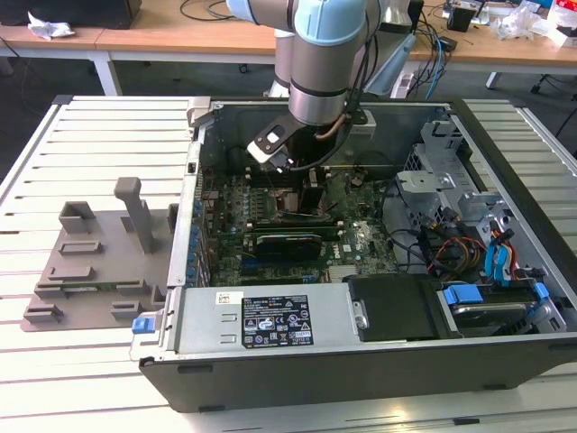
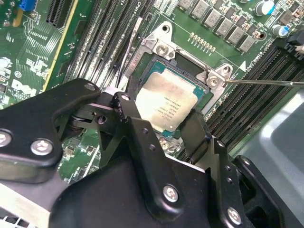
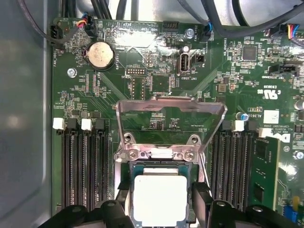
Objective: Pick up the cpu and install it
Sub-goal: 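Place the cpu into insertion slot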
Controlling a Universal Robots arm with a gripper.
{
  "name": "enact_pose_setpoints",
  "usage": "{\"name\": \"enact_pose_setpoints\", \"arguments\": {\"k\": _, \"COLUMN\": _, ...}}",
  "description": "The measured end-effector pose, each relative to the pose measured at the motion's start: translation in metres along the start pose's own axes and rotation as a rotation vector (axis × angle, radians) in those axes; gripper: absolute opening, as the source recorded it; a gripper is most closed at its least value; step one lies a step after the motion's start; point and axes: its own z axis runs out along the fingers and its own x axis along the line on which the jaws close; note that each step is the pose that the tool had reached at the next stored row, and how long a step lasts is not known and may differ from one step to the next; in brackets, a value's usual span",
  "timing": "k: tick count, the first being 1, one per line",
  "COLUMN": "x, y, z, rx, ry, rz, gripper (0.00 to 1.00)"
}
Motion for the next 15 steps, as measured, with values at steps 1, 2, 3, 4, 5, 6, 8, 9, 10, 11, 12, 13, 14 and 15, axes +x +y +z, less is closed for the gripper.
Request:
{"name": "enact_pose_setpoints", "arguments": {"k": 1, "x": 0.0000, "y": -0.0001, "z": -0.0022, "rx": 0.0000, "ry": 0.0001, "rz": 0.000, "gripper": 0.62}}
{"name": "enact_pose_setpoints", "arguments": {"k": 2, "x": 0.0000, "y": -0.0002, "z": -0.0050, "rx": 0.0000, "ry": 0.0001, "rz": 0.000, "gripper": 0.62}}
{"name": "enact_pose_setpoints", "arguments": {"k": 3, "x": 0.0004, "y": -0.0003, "z": -0.0087, "rx": 0.0000, "ry": 0.0000, "rz": 0.000, "gripper": 0.62}}
{"name": "enact_pose_setpoints", "arguments": {"k": 4, "x": 0.0005, "y": -0.0003, "z": -0.0102, "rx": 0.0001, "ry": 0.0000, "rz": 0.000, "gripper": 0.61}}
{"name": "enact_pose_setpoints", "arguments": {"k": 5, "x": 0.0005, "y": -0.0003, "z": -0.0105, "rx": -0.0001, "ry": 0.0002, "rz": 0.000, "gripper": 0.48}}
{"name": "enact_pose_setpoints", "arguments": {"k": 6, "x": 0.0004, "y": -0.0003, "z": -0.0105, "rx": -0.0001, "ry": 0.0002, "rz": 0.000, "gripper": 0.48}}
{"name": "enact_pose_setpoints", "arguments": {"k": 8, "x": 0.0004, "y": -0.0005, "z": -0.0106, "rx": 0.0000, "ry": -0.0001, "rz": 0.000, "gripper": 0.36}}
{"name": "enact_pose_setpoints", "arguments": {"k": 9, "x": 0.0003, "y": -0.0011, "z": -0.0106, "rx": 0.0000, "ry": -0.0001, "rz": 0.000, "gripper": 0.18}}
{"name": "enact_pose_setpoints", "arguments": {"k": 10, "x": 0.0003, "y": -0.0024, "z": -0.0106, "rx": -0.0003, "ry": -0.0001, "rz": 0.000, "gripper": 0.12}}
{"name": "enact_pose_setpoints", "arguments": {"k": 11, "x": 0.0003, "y": -0.0035, "z": -0.0104, "rx": -0.0005, "ry": 0.0006, "rz": 0.000, "gripper": 0.11}}
{"name": "enact_pose_setpoints", "arguments": {"k": 12, "x": 0.0004, "y": -0.0049, "z": -0.0100, "rx": -0.0006, "ry": 0.0021, "rz": 0.000, "gripper": 0.11}}
{"name": "enact_pose_setpoints", "arguments": {"k": 13, "x": 0.0004, "y": -0.0057, "z": -0.0097, "rx": -0.0005, "ry": 0.0029, "rz": 0.000, "gripper": 0.11}}
{"name": "enact_pose_setpoints", "arguments": {"k": 14, "x": 0.0004, "y": -0.0060, "z": -0.0092, "rx": -0.0004, "ry": 0.0039, "rz": 0.000, "gripper": 0.11}}
{"name": "enact_pose_setpoints", "arguments": {"k": 15, "x": 0.0005, "y": -0.0059, "z": -0.0075, "rx": -0.0006, "ry": 0.0052, "rz": 0.000, "gripper": 0.11}}
